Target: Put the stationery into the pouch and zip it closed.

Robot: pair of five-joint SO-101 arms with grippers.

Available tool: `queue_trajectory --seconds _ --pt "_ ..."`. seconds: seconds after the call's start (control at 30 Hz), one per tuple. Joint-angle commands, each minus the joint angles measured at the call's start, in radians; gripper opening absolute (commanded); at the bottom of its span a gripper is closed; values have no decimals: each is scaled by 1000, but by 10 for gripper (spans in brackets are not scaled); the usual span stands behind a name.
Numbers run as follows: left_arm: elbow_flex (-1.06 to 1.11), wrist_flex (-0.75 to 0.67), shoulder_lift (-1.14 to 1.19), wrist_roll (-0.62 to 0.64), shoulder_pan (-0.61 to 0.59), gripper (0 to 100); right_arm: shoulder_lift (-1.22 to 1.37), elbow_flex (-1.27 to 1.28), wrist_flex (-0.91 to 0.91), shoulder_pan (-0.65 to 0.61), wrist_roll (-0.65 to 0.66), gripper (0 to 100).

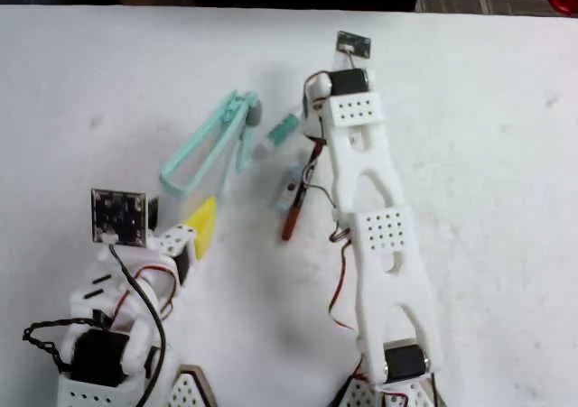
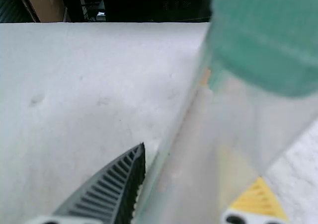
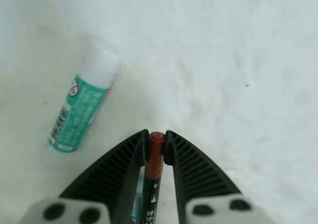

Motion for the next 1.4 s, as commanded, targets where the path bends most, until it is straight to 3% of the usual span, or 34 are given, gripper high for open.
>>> queue_trajectory --seconds 0.0,0.17,0.43,0.7,1.07,1.37 --pt "-5 -18 8 12 1 241 -170 -40 35 41 52 16" --pt "-5 -18 8 12 1 241 -381 2 36 87 101 15" --pt "-6 -18 8 11 1 241 -917 367 30 84 103 15" --pt "-6 -18 8 11 1 241 -1343 559 28 81 152 16" --pt "-6 -18 8 11 1 241 -1664 761 1 -170 172 16" --pt "-6 -18 8 9 1 241 -1732 775 -266 -189 172 16"
